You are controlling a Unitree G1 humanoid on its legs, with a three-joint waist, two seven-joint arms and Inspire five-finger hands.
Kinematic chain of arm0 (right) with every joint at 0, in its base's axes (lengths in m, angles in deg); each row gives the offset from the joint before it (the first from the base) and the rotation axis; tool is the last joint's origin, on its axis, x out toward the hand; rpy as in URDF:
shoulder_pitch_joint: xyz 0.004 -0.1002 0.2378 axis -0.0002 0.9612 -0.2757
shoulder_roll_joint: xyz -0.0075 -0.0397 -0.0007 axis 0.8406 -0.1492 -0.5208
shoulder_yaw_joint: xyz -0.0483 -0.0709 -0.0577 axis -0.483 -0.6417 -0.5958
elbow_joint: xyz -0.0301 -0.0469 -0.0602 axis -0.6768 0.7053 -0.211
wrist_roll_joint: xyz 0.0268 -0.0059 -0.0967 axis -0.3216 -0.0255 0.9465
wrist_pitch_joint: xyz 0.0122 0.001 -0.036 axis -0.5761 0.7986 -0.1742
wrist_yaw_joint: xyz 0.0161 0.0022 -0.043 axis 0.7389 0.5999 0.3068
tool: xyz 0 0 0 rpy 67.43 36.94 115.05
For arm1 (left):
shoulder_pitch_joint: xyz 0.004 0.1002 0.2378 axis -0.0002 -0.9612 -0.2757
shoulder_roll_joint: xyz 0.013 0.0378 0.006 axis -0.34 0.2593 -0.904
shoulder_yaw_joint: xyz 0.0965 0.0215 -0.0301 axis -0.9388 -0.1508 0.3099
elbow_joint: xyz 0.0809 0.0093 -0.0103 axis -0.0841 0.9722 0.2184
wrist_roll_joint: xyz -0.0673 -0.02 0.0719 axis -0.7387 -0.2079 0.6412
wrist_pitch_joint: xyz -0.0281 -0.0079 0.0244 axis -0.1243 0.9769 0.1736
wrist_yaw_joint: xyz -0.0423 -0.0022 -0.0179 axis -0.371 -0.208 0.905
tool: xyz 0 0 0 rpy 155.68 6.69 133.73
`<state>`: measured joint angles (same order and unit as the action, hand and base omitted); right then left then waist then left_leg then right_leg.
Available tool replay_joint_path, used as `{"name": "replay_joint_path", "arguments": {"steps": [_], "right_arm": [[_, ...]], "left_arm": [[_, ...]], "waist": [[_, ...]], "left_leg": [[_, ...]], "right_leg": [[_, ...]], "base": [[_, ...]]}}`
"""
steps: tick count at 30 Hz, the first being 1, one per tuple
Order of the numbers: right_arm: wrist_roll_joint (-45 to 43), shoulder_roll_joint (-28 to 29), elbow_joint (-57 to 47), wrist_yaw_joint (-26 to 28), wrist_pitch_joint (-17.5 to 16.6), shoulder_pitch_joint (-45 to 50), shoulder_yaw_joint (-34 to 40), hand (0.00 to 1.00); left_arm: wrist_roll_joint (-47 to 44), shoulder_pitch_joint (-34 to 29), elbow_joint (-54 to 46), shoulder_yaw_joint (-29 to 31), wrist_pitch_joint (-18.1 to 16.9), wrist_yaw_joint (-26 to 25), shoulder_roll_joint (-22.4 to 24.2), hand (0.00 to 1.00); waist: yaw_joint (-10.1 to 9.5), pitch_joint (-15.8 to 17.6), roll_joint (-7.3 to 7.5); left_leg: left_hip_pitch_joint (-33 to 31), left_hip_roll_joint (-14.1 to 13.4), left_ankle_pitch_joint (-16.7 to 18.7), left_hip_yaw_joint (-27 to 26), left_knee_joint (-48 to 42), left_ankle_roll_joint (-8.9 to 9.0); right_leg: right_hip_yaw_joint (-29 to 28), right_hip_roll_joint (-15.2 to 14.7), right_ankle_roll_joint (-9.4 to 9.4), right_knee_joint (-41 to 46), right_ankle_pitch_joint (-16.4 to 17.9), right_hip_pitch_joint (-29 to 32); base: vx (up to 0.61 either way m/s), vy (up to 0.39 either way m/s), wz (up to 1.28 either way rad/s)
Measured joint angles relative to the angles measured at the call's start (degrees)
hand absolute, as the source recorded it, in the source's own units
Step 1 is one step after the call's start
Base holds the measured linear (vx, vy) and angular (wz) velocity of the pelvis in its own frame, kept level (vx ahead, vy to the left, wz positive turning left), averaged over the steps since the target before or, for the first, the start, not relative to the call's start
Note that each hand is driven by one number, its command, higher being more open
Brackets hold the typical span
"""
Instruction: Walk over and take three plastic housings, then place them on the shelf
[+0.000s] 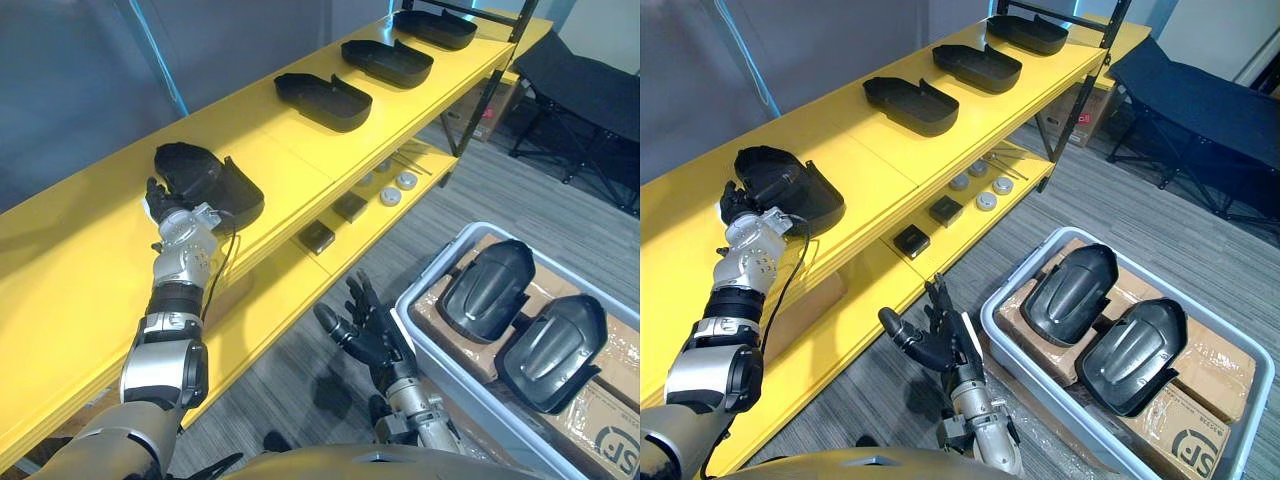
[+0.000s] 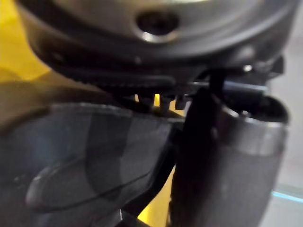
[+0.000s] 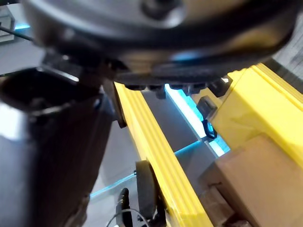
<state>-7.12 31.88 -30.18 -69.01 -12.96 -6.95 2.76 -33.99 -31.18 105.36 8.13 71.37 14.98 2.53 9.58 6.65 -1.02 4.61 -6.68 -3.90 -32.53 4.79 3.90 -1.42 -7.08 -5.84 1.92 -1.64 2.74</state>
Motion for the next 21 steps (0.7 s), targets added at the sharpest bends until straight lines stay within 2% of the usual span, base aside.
{"name": "replay_joint_path", "arguments": {"steps": [11, 13, 16, 18, 21], "right_arm": [[-1.2, -0.2, 0.0, -0.1, -0.4, 0.1, -1.0, 1.0], [-1.4, 0.0, 0.0, 0.1, -0.7, 0.3, -1.0, 1.0], [-1.9, 0.0, -0.8, 2.5, -1.4, 0.3, -0.6, 1.0], [-1.7, 0.0, -3.5, 3.3, -2.6, -0.1, -0.2, 1.0], [-0.6, -0.1, -9.0, 3.0, -4.0, -1.7, 1.6, 1.0]], "left_arm": [[4.4, 1.7, 2.8, 1.3, 0.1, -0.7, -1.1, 1.0], [4.5, 1.7, 2.6, 0.9, -1.3, -1.6, -1.3, 1.0], [4.7, 1.3, -3.1, -2.4, -5.9, -5.3, -1.3, 1.0], [6.9, -2.2, -14.0, -5.7, -12.7, -6.5, -1.3, 1.0], [8.7, -7.0, -26.1, -8.5, -18.9, -5.5, -0.6, 1.0]], "waist": [[0.17, 0.1, 1.33], [0.22, 0.0, 1.42], [-0.1, 0.0, 1.43], [-0.28, 0.0, 1.39], [-1.04, -0.1, 1.38]], "left_leg": [[1.0, 0.0, 0.0, -0.2, 0.0, 0.02], [1.4, 0.1, 0.0, -0.1, 0.0, 0.01], [1.8, 0.1, 0.0, 0.7, 0.1, -0.01], [2.1, 0.1, -0.1, 1.4, 0.1, -0.07], [2.6, 0.1, -0.1, 2.3, 0.3, -0.09]], "right_leg": [[-0.2, 0.2, -0.06, 0.0, -0.1, -0.9], [0.0, 0.3, -0.05, 0.1, -0.1, -1.3], [0.8, 0.3, 0.01, 0.1, -0.1, -2.2], [1.8, 0.2, 0.13, 0.1, 0.0, -3.1], [2.9, 0.1, 0.3, 0.0, 0.2, -4.0]], "base": [[0.0, 0.0, 0.0], [0.0, -0.002, 0.02], [0.0, 0.0, 0.13], [-0.01, -0.001, 0.18], [-0.01, 0.003, 0.15]]}}
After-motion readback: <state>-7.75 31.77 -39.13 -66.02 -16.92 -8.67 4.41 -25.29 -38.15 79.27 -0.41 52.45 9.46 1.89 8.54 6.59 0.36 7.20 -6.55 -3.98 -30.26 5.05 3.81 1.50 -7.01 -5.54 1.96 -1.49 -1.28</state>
